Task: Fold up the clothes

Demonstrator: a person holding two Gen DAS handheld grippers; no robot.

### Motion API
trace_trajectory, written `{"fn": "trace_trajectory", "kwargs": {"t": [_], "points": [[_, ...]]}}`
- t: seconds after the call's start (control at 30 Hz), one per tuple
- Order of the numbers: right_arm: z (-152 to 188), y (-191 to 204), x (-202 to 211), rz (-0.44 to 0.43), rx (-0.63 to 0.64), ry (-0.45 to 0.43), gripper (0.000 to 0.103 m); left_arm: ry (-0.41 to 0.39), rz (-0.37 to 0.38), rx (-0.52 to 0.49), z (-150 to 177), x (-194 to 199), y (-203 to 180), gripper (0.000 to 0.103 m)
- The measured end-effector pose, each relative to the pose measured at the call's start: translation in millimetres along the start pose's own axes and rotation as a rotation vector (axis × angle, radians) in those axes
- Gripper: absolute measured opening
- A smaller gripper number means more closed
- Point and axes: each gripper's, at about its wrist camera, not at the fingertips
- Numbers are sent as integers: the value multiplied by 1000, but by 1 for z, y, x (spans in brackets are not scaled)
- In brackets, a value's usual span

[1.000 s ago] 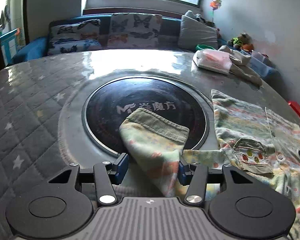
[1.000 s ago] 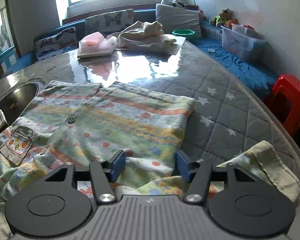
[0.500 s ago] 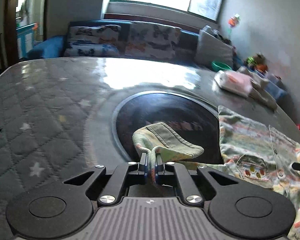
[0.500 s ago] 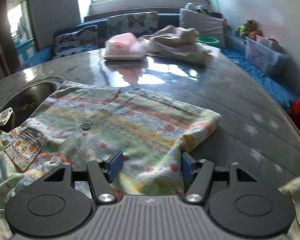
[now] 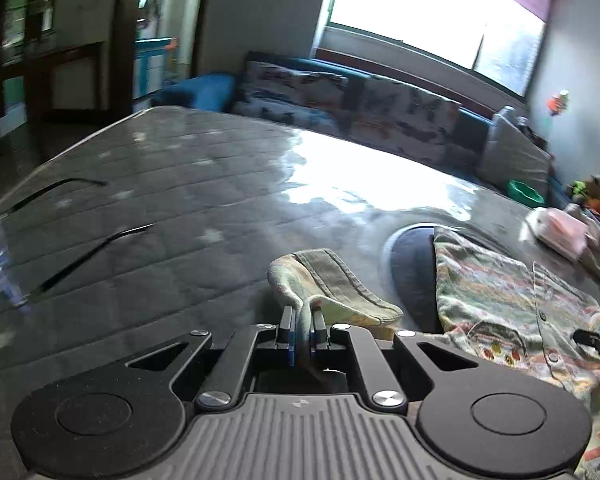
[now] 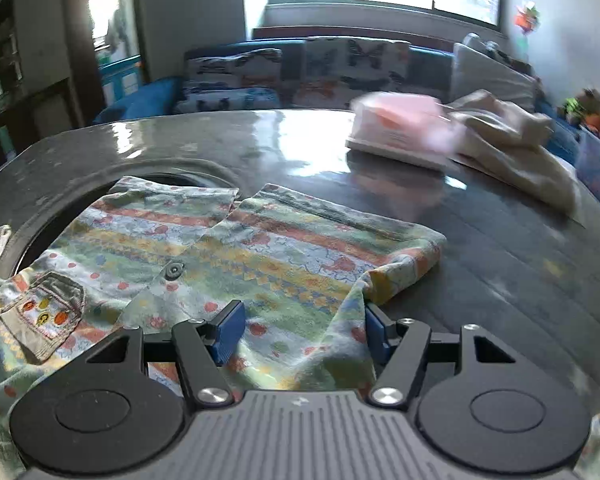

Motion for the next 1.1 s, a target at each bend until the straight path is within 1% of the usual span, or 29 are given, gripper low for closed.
{"fn": "trace_trajectory", "kwargs": {"t": [0.03, 0.1, 0.17, 0.23, 0.3, 0.37, 0.43, 0.5, 0.6, 0.63, 0.67, 0.77, 0.87, 0.9, 0.93, 0.97, 1.1], "points": [[-4, 7, -4, -9, 23, -3, 65, 1, -14, 9, 1, 2, 6, 7], [-10, 20, -10, -12, 81, -3, 70, 11, -39, 22, 4, 7, 16, 8], [-14, 27, -14, -27, 106, -7, 70, 25, -60, 31, 8, 11, 24, 8], [-18, 25, -15, -46, 114, 12, 70, 37, -77, 38, 12, 16, 30, 8], [-20, 26, -9, -73, 120, 16, 68, 42, -88, 35, 16, 21, 32, 9], [-17, 30, 2, -106, 152, 2, 68, 49, -100, 34, 18, 23, 34, 12], [-11, 38, 11, -129, 207, -2, 68, 54, -109, 32, 19, 23, 35, 15], [-2, 47, 20, -160, 268, 3, 68, 57, -116, 28, 18, 24, 35, 15], [11, 56, 34, -161, 342, -11, 69, 49, -130, 15, 17, 27, 31, 22], [14, 55, 39, -158, 342, -19, 69, 46, -129, 13, 16, 27, 31, 23], [14, 50, 42, -155, 322, -24, 69, 42, -129, 10, 15, 28, 32, 24], [15, 36, 53, -147, 259, -40, 70, 22, -128, 0, 11, 35, 31, 32], [15, 19, 57, -143, 191, -38, 68, -9, -129, -7, 6, 42, 28, 36], [14, 11, 55, -140, 162, -31, 67, -19, -130, -8, 4, 45, 27, 40], [12, 2, 53, -144, 112, -28, 67, -29, -129, -8, 1, 46, 25, 43], [10, -7, 50, -158, 54, -26, 64, -38, -127, -10, -1, 48, 24, 43], [2, -47, 32, -202, -196, -22, 58, -54, -132, -20, -7, 49, 19, 46]]}}
Point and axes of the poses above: each gripper's, at about its wrist camera, not at the fingertips, and x roughly against the way its jaws point, y to its left, z to its underside, and after that the axes turned 13 degrees about x, right-handed
